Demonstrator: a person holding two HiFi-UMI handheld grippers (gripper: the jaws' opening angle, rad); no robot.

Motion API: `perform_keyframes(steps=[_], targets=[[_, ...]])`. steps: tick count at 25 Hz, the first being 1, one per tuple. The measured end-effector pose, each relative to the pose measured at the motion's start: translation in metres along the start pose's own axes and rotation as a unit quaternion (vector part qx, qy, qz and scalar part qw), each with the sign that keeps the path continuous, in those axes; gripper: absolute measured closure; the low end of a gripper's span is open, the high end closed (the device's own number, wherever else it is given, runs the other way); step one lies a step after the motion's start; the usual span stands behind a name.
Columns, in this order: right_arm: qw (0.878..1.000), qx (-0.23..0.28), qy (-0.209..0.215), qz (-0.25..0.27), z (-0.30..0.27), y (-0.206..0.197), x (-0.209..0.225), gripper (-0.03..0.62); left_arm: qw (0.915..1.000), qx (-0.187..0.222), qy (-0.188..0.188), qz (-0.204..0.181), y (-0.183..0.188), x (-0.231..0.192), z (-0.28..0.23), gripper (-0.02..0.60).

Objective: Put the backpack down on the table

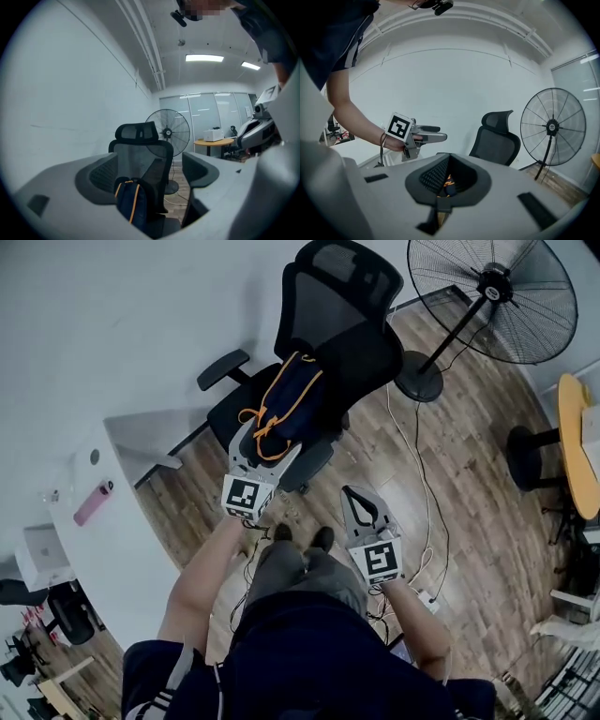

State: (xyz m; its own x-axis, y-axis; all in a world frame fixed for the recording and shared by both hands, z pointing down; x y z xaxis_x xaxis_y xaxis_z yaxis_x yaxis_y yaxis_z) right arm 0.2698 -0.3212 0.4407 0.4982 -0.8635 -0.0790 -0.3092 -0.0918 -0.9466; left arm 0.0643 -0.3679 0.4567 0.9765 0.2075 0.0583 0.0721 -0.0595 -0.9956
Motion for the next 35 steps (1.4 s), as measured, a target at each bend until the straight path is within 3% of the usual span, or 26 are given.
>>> perform_keyframes(steps=[10, 23, 35], targets=[[0.999, -0.015, -0.024, -0.014, -0.074, -0.008, 0.041, 0.597, 0.9962, -0.054, -0.058, 0.036, -0.079, -0.044, -0.095, 0.147], [0.997, -0.044, -0.035, -0.047, -0.118, -0.049, 0.055, 0.597, 0.9811, -0.144, -0.113, 0.063, -0.231, -0.082, -0.198, 0.147], [0.995, -0.058, -0.035, -0.069, -0.142, -0.084, 0.061, 0.597, 0.9717, -0.179, -0.140, 0.064, -0.308, -0.090, -0.249, 0.170]])
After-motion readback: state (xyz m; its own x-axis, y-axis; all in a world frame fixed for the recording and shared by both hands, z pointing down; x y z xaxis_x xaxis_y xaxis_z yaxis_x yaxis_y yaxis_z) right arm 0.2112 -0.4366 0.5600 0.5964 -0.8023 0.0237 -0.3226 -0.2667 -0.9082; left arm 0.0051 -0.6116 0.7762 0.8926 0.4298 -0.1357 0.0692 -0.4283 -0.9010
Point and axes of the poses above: the fingertips, and each gripper's own axes: z backward along the fingers, x to its right, y out of its top, the point moved 4 cm from there along z, backward along the fingers, and after that the axes turned 1 degree about -x, right-handed, at the moved point
